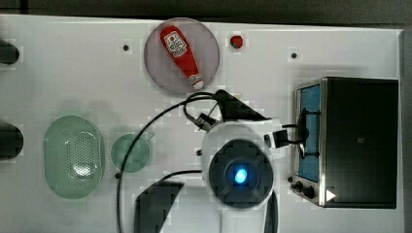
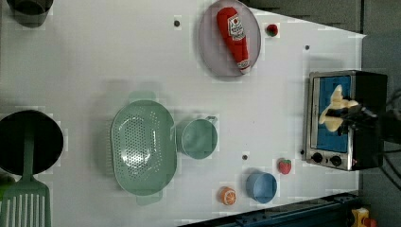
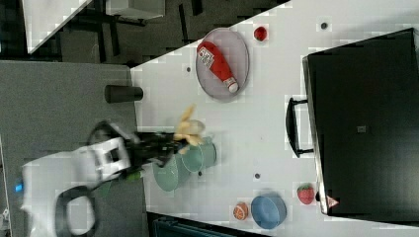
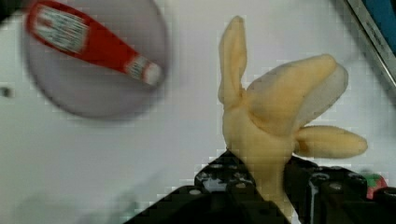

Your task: Pick Banana and place it in mug.

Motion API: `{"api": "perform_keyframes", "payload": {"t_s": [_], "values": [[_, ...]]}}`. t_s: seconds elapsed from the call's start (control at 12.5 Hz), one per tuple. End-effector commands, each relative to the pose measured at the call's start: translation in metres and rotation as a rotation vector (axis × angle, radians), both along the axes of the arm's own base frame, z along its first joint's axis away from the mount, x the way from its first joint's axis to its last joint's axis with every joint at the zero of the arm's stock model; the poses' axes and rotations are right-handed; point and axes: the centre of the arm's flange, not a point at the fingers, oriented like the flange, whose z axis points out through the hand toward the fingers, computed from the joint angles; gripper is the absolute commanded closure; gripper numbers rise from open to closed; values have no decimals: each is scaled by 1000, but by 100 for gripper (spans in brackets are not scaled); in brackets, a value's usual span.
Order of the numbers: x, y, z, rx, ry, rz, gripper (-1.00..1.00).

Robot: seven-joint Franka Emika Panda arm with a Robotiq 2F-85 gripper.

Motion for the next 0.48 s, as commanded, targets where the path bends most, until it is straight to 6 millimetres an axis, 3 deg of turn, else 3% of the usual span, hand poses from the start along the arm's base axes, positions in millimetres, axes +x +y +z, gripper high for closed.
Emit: {"api": "perform_keyframes", "payload": {"t_s": [0.08,0.24,0.48], "values": [[-15,70,-6,-14,45,42,43],[-25,114,-6,-22,56,0,43],[-40,184,-27,-42,81,-111,43]]}}
